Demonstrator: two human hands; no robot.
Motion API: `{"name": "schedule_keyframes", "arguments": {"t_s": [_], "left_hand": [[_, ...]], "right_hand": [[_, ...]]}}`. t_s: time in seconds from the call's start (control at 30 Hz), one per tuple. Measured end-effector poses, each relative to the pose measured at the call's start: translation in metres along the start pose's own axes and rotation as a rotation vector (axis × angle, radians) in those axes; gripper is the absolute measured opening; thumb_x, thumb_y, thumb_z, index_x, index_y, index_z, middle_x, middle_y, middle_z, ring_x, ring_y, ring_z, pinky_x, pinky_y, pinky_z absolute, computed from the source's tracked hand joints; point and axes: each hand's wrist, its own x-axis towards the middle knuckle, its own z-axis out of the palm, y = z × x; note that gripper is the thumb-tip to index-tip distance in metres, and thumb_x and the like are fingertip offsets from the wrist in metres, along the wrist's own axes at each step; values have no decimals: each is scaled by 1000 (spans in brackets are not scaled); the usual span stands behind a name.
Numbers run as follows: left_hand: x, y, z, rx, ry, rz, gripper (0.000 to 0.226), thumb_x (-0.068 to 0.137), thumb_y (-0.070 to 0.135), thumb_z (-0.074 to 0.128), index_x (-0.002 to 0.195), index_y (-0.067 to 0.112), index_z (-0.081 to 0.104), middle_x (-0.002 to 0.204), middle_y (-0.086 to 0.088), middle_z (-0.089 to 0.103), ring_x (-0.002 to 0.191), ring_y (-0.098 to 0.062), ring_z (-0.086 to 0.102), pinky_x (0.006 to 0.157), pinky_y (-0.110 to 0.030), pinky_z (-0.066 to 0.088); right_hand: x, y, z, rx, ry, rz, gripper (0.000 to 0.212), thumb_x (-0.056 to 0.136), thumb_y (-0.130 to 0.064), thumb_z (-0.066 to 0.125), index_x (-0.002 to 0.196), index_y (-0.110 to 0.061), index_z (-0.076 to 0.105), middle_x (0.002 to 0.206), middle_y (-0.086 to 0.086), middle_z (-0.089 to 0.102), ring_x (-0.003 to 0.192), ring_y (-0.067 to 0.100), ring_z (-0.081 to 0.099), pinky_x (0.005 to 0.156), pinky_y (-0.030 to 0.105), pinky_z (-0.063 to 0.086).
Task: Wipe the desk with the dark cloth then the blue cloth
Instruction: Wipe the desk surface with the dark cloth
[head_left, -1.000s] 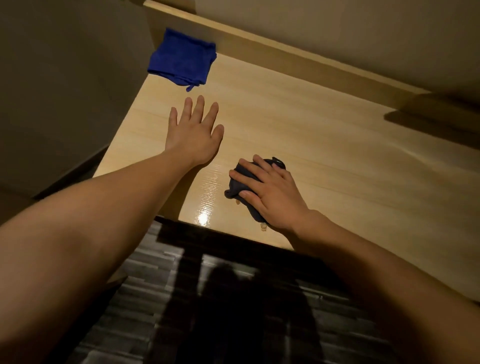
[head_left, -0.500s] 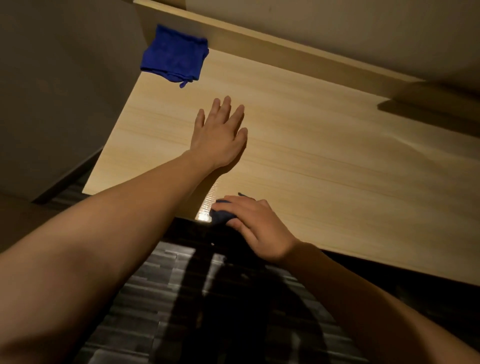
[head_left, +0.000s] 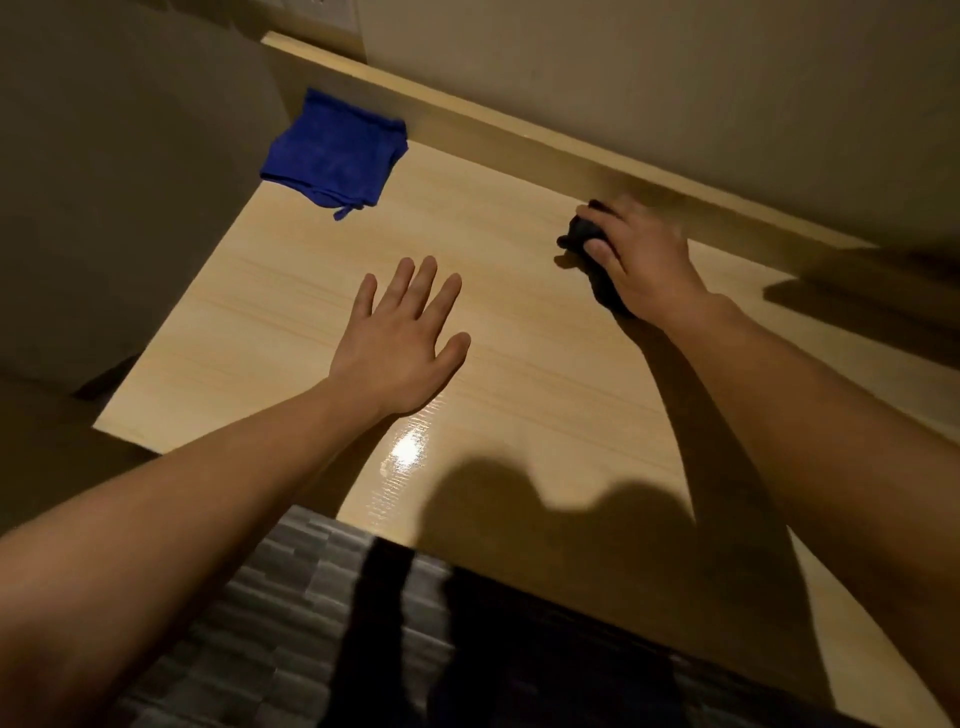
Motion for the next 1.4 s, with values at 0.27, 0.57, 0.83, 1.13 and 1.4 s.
{"name": "schedule_keyframes", "arguments": {"t_s": [0.27,0.57,0.83,1.13,1.4], "left_hand": [[0,0,1,31,13,-9,73,106,69,11,169,35,3,178,0,-3,164,-21,-9,130,-55,0],[-1,3,-5,33,-19,-13,73,106,68,11,169,35,1,179,0,-5,163,-20,-11,130,-55,-2],[-1,3,-6,28,-30,7,75,105,69,7,169,33,-1,178,-3,-5,163,-24,-10,129,-58,-2],[2,2,-12,51,-91,24,78,103,69,5,170,29,-1,178,-8,-7,163,-30,-10,129,-61,-1],[-6,68,-15,-113,-28,127,81,104,70,11,170,25,7,179,-7,-1,164,-27,-5,128,-58,-2]], "right_hand": [[3,24,25,-95,-146,-20,69,102,-70,21,164,-40,21,175,-2,10,160,22,-2,121,68,8],[-71,-13,35,-86,-193,-63,62,103,-69,10,162,-50,16,175,-6,7,160,29,0,122,66,5],[-160,-67,44,-70,-197,-90,58,107,-62,13,163,-47,17,175,-10,10,160,25,2,124,58,9],[-235,-117,54,-53,-191,-121,58,109,-58,18,165,-42,19,174,-12,11,161,21,2,124,47,9],[-273,-148,61,88,-195,-125,48,107,-37,50,155,-36,46,169,-9,30,158,21,22,111,47,29]]}}
